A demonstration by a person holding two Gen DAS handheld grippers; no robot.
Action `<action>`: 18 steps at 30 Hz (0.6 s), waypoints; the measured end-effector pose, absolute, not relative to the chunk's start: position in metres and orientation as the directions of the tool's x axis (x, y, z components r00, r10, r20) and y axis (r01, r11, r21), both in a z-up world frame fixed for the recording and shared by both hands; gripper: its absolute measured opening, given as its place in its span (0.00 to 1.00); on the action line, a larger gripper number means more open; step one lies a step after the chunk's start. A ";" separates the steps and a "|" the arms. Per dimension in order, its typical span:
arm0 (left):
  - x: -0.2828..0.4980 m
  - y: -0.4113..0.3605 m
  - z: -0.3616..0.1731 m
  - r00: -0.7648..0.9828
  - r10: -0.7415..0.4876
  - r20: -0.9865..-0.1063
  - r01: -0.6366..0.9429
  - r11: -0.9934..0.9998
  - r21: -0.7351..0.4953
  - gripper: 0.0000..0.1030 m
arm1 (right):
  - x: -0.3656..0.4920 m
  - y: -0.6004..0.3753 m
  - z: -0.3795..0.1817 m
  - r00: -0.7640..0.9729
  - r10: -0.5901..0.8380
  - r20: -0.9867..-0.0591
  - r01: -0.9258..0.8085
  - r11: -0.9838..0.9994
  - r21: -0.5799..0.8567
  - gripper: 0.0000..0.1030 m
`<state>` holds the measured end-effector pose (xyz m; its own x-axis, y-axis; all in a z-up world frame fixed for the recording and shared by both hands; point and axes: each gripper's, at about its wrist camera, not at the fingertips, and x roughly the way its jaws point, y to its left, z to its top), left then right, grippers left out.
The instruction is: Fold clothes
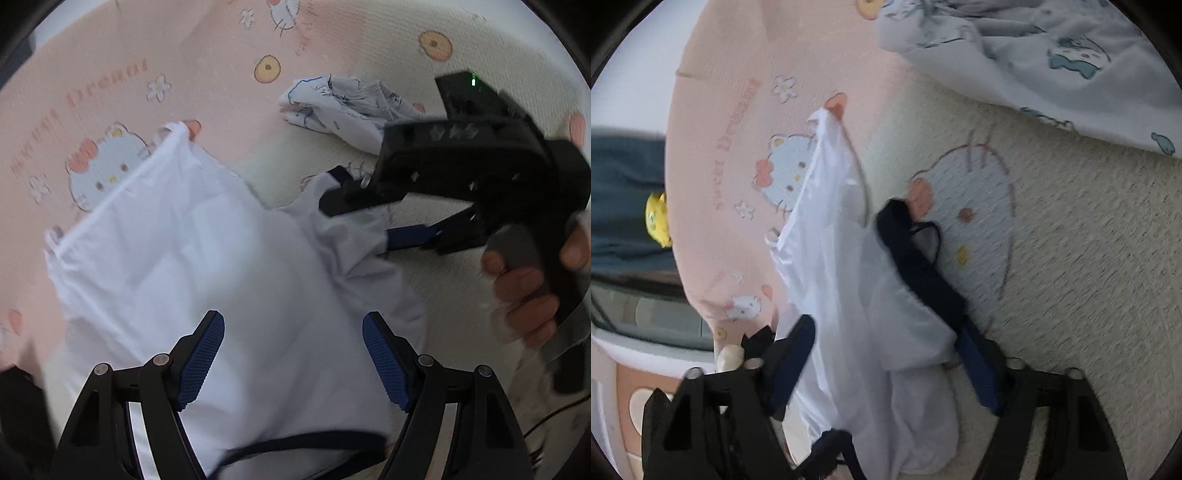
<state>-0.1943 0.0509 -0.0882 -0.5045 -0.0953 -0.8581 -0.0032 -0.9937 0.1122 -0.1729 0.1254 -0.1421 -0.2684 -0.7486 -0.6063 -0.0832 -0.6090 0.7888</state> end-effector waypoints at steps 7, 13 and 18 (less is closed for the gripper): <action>-0.214 0.067 -0.098 -0.469 -0.055 -0.882 0.022 -0.998 0.051 0.74 | -0.178 0.120 -0.141 -0.284 -0.626 -0.726 -0.010 -0.756 0.655 0.10; -0.227 0.073 -0.100 -0.448 -0.003 -0.894 0.055 -0.998 -0.024 0.74 | -0.186 0.130 -0.130 -0.363 -0.552 -0.751 0.008 -0.808 0.590 0.10; -0.232 0.083 -0.102 -0.447 -0.006 -0.895 0.049 -0.999 -0.018 0.74 | -0.191 0.142 -0.122 -0.413 -0.478 -0.775 0.014 -0.854 0.520 0.10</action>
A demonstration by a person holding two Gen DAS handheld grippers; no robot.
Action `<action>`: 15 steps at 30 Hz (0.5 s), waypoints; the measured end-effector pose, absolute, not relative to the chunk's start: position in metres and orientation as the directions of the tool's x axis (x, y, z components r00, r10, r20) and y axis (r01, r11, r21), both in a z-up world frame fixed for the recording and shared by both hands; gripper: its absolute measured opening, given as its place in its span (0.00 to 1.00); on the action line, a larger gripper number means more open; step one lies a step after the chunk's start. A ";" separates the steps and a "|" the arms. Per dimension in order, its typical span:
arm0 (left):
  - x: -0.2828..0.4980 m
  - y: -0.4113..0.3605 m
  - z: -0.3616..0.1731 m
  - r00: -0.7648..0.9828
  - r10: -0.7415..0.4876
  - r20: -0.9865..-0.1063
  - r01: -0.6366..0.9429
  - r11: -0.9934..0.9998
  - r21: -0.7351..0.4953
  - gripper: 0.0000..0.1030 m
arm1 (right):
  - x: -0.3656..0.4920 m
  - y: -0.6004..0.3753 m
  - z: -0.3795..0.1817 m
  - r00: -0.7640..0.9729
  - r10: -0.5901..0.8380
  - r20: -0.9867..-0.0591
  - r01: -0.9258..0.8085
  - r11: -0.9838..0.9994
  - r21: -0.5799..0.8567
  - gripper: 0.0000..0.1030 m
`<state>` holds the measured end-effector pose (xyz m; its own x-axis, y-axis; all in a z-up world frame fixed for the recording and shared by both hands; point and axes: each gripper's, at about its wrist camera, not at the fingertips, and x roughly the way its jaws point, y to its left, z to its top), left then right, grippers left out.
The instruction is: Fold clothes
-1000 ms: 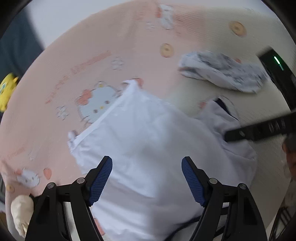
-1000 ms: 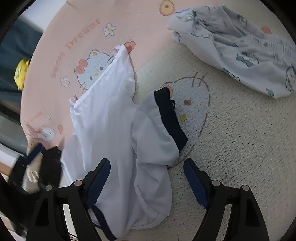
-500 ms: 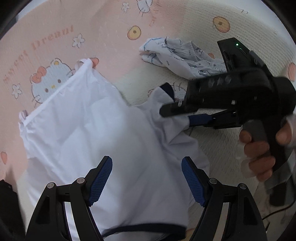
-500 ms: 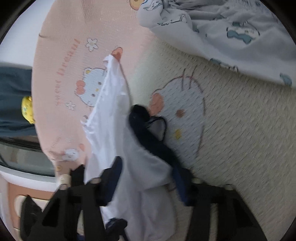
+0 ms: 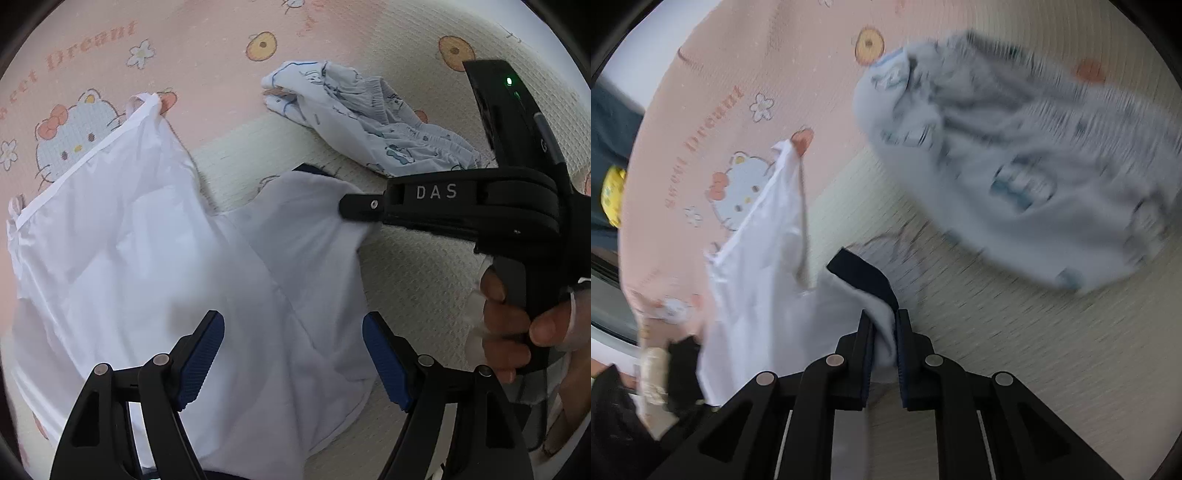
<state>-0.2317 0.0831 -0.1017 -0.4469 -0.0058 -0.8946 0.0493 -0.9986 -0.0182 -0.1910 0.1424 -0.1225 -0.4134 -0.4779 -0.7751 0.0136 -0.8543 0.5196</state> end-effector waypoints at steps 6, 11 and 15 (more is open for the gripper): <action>-0.225 0.107 -0.115 -0.454 -0.090 -0.886 -0.003 -0.995 0.102 0.74 | -0.198 0.173 -0.123 -0.437 -0.468 -0.768 -0.011 -0.851 0.525 0.10; -0.214 0.127 -0.126 -0.509 -0.249 -0.824 -0.026 -0.952 0.304 0.74 | -0.199 0.199 -0.150 -0.369 -0.657 -0.657 -0.142 -0.659 0.739 0.11; -0.200 0.148 -0.131 -0.572 -0.338 -0.747 -0.086 -0.881 0.465 0.74 | -0.193 0.209 -0.163 -0.327 -0.760 -0.562 -0.198 -0.526 0.827 0.49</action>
